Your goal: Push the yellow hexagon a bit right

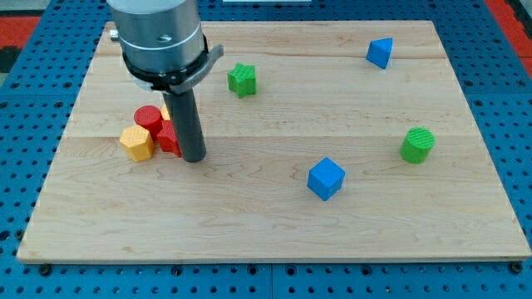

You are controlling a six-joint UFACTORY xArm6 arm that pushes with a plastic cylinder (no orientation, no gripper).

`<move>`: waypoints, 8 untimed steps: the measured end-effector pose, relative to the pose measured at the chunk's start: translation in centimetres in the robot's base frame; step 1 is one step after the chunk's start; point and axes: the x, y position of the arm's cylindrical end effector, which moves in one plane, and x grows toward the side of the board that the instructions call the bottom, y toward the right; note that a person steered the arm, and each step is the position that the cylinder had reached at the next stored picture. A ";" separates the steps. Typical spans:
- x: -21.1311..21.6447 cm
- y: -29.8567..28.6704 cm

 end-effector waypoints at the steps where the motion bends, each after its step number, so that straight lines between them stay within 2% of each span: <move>1: -0.5 4.9; 2: 0.0 4.9; 3: 3.4 -2.0; 4: 4.2 -11.3; 5: 2.5 -20.5; 6: -0.4 -21.5; 8: -1.2 -17.7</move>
